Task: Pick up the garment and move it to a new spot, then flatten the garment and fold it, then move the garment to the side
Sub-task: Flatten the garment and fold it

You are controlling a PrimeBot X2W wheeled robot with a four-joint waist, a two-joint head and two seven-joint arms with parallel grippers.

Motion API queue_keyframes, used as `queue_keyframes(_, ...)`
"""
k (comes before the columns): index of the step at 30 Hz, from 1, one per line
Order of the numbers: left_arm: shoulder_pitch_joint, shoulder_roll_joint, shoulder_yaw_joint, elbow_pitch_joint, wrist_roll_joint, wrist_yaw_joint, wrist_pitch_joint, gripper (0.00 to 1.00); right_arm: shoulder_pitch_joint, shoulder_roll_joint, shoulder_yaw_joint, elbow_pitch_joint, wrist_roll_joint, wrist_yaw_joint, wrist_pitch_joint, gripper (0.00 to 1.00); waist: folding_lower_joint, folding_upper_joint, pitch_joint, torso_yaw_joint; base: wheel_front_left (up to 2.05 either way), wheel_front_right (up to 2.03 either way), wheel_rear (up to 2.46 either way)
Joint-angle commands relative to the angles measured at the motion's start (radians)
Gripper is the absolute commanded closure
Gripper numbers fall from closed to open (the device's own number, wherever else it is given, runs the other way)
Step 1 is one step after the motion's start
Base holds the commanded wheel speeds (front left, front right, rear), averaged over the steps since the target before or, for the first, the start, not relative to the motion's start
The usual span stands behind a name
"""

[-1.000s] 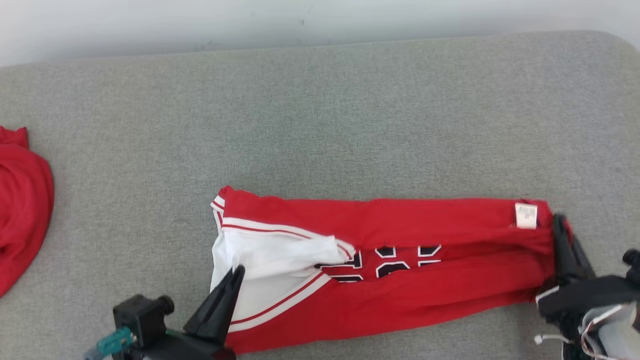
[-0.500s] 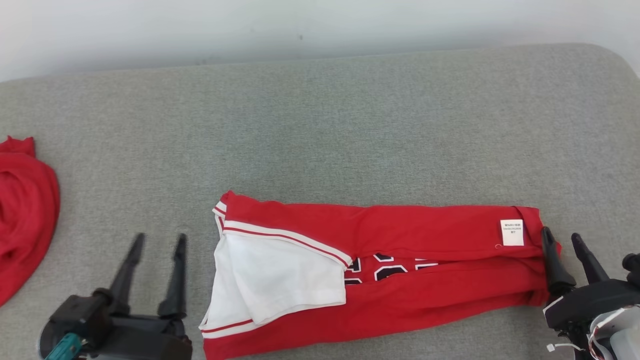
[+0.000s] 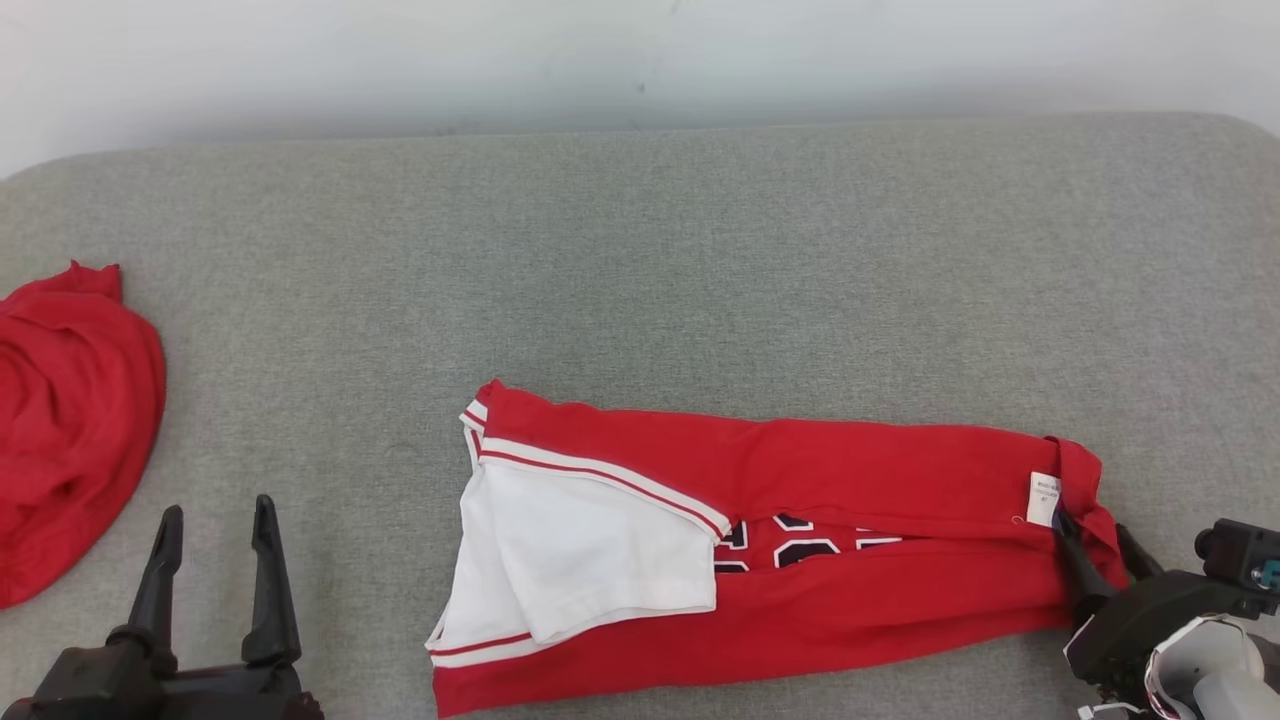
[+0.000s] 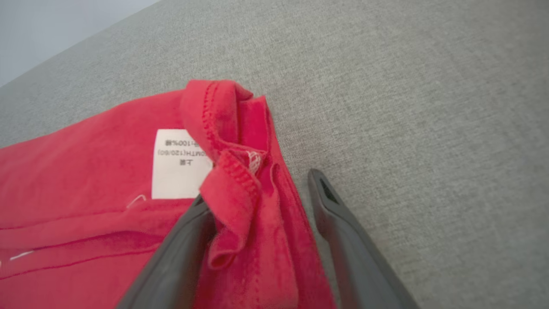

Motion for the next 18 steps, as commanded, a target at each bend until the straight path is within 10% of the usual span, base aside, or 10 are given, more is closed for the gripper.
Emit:
queue_keyframes(1,0.010,-0.007,0.014,0.007,0.012,-0.012,0.000,0.00,0.003,0.016,0.020,0.018,0.014,-0.002,0.017,1.00,0.0001,0.0000,0.000,0.004,0.00,0.00,0.00)
queue_keyframes(18,0.055,-0.053,0.082,0.036,0.090,-0.074,-0.001,0.00,-0.063,-0.185,-0.075,0.166,0.037,-0.002,-0.077,1.00,0.0001,0.0000,-0.102,-0.010,0.00,0.00,0.00)
